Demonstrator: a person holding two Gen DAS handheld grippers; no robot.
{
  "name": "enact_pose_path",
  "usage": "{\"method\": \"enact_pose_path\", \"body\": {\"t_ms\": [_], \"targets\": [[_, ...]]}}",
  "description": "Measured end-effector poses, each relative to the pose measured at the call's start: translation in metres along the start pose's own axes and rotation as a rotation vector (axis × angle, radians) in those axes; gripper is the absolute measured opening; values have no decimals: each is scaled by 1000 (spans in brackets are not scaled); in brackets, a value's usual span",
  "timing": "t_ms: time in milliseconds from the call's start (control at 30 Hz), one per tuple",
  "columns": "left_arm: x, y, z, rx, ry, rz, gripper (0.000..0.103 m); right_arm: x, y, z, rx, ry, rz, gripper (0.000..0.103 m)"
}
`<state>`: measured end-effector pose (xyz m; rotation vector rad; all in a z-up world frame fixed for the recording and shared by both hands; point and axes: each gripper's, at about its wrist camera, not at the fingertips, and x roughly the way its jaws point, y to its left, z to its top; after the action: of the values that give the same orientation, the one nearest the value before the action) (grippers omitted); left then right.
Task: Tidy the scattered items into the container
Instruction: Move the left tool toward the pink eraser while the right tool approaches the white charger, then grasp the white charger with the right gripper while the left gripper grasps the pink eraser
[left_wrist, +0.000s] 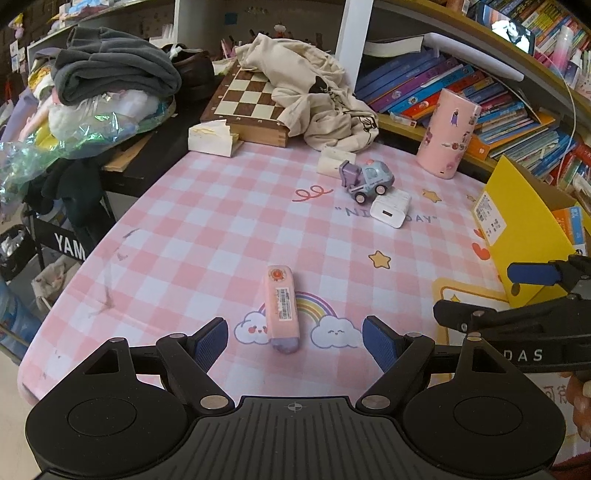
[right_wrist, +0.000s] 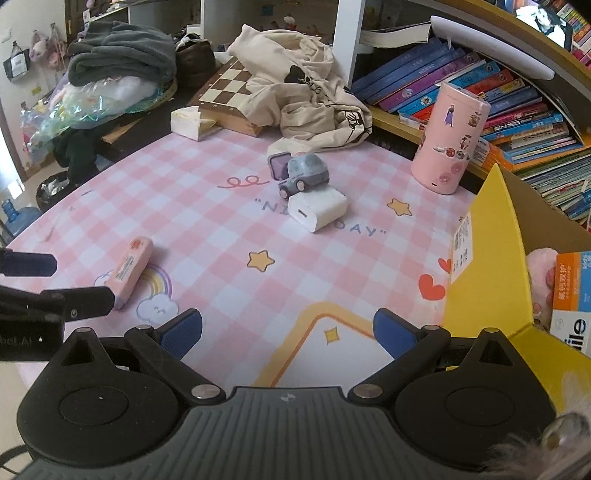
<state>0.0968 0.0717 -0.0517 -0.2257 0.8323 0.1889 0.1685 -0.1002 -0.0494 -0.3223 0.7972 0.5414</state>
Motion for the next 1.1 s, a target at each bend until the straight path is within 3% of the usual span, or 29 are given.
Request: {"method": "enact_pose_path", "body": {"t_ms": [633,1100], "targets": [[36,0,14,38,35,60,82,54,-15,34,38,2,16,100],[66,-4,23,64,75,49,73,109,-30,76,80,-15,0,98]]}}
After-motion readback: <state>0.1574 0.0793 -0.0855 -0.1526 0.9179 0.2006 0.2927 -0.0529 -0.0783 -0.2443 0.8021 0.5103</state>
